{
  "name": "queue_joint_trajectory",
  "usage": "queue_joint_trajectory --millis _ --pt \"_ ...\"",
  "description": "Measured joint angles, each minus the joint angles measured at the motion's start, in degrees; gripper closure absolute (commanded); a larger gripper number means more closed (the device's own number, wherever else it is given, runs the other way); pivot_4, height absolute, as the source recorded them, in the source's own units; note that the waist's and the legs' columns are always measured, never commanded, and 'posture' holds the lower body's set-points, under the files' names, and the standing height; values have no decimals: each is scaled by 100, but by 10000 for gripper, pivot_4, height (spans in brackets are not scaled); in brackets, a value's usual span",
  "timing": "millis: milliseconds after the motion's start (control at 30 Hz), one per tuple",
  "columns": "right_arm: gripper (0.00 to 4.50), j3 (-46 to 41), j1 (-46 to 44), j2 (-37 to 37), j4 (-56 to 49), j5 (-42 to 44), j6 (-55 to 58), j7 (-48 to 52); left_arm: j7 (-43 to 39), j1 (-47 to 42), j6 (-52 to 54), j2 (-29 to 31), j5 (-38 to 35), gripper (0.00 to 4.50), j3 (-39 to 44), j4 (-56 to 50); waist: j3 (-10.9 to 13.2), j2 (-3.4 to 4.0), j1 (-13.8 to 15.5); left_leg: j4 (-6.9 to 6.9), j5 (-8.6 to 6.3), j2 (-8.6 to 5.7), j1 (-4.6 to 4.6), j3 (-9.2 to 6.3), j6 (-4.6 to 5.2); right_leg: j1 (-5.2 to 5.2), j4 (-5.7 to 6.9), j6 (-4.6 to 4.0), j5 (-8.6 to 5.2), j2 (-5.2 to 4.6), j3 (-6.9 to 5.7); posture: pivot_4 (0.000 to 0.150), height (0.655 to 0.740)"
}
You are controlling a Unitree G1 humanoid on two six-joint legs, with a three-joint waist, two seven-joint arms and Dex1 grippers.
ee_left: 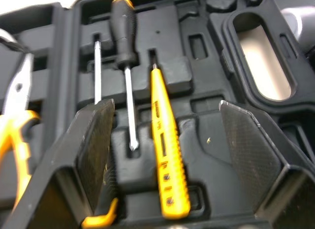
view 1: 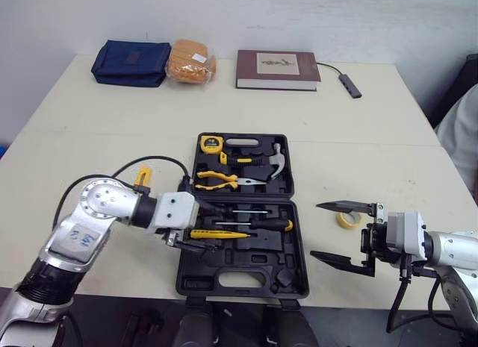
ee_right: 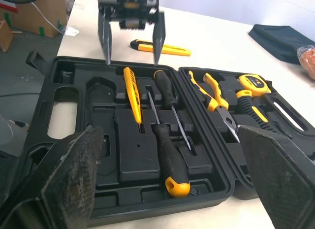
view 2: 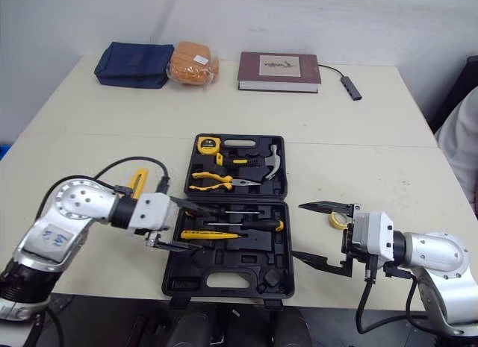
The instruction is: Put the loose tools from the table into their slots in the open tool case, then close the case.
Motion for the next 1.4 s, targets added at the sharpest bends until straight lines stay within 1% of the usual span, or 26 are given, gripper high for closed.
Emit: queue_joint_trajectory --millis 33,133,200,300,333,467,633,833,1067,1400 --pt "0 18 -26 20 1 -1 0 0 28 27 -52 -91 -100 10605 121 99 0 0 3 1 0 0 0 0 0 0 0 0 0 0 0 1500 7400" --pt "0 156 -69 54 3 -14 0 -6 228 118 -61 -463 -396 19089 388 315 0 0 6 5 -1 -1 -1 0 3 2 2 0 0 -1 0 1500 7400" --pt "0 198 -73 75 11 -27 0 -13 371 257 -35 -633 -507 28605 496 401 0 0 8 5 -1 -1 -2 0 3 1 2 1 0 0 -1 1500 7400" --pt "0 197 -78 74 58 -40 0 -26 482 447 -112 -727 -500 43335 528 570 0 0 5 4 -1 -2 3 3 3 2 4 1 0 1 -1 1500 7400" --pt "0 196 -75 74 102 -44 0 -29 526 553 -158 -799 -482 44250 527 634 0 0 1 5 -1 -2 2 2 2 2 4 1 0 1 -2 1500 7400" --pt "0 194 -49 73 182 -50 0 -45 706 830 -278 -974 -355 44250 476 814 0 0 7 5 -2 -2 2 1 3 2 4 1 0 -2 0 1500 7400" --pt "0 194 -37 71 190 -51 0 -49 889 898 -313 -1084 -152 44250 304 832 0 0 11 4 -3 -2 2 1 2 2 4 1 1 -4 1 1500 7400" --pt "0 194 -36 69 214 -51 0 -55 919 985 -232 -1107 -111 44250 83 825 0 0 6 3 -4 -1 2 1 1 2 4 1 1 -4 1 1500 7400" --pt "0 194 -37 70 215 -52 0 -61 1033 1037 2 -1098 -93 44250 43 772 0 0 8 3 -5 -1 2 0 0 2 3 1 1 -6 1 1500 7400" --pt "0 194 -39 70 215 -54 0 -76 1141 1052 173 -1009 117 44250 -112 564 0 0 20 3 -7 -2 5 0 2 6 1 1 1 -10 2 1500 7400"
